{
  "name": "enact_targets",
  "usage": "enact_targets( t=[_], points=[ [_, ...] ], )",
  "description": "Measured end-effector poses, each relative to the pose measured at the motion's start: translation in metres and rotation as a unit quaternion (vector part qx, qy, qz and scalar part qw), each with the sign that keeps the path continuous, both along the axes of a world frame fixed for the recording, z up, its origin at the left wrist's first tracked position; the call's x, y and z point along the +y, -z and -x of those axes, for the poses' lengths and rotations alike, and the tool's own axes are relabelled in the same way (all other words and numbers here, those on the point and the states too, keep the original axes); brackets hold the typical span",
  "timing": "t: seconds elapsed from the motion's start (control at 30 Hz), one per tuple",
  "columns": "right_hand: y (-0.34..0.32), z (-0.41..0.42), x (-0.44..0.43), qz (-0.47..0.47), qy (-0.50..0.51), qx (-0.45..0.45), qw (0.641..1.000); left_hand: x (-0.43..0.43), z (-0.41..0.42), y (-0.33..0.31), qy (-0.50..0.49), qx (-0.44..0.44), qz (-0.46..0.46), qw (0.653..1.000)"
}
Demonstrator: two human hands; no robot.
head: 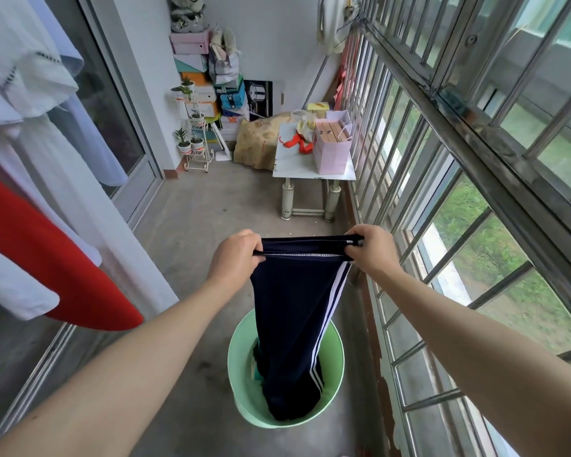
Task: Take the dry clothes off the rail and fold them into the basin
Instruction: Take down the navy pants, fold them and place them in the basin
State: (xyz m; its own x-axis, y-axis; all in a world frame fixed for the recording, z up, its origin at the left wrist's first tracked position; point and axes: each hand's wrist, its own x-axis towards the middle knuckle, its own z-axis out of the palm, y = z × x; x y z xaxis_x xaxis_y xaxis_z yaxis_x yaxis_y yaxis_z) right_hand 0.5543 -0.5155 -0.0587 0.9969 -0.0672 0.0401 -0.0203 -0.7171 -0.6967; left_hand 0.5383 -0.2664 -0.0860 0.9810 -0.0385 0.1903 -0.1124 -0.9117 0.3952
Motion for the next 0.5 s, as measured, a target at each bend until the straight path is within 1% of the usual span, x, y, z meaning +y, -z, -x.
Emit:
enact_targets(
  t=[0.03,0.1,0.17,0.27,0.3,0.37,0.43,0.5],
  points=[
    [-0.001,-0.001,0.001,-0.067,0.023,0.014,0.997,0.002,-0.001,-0.005,-0.007,-0.007,0.001,1.000],
    [-0.003,-0.001,0.003,-0.196,0.063,0.040,0.978,0.006,-0.003,-0.015,-0.012,-0.029,0.016,0.999],
    [-0.006,-0.002,0.004,-0.252,0.071,0.045,0.964,0.010,-0.006,-0.026,-0.016,-0.037,0.070,0.997],
    [-0.018,-0.003,0.004,-0.296,0.035,0.048,0.953,0.016,-0.012,-0.041,-0.030,-0.012,0.151,0.988],
    [-0.021,-0.004,0.003,-0.301,0.014,0.050,0.952,0.019,-0.014,-0.045,-0.029,0.002,0.184,0.982],
    [-0.030,-0.005,0.002,-0.277,-0.042,0.039,0.959,0.024,-0.017,-0.057,-0.019,0.014,0.227,0.974],
    [-0.036,-0.006,0.004,-0.199,-0.088,0.022,0.976,0.024,-0.017,-0.069,-0.003,0.000,0.221,0.975],
    [-0.039,-0.006,0.010,-0.101,-0.093,-0.009,0.990,0.023,-0.019,-0.081,0.005,-0.010,0.219,0.976]
  ],
)
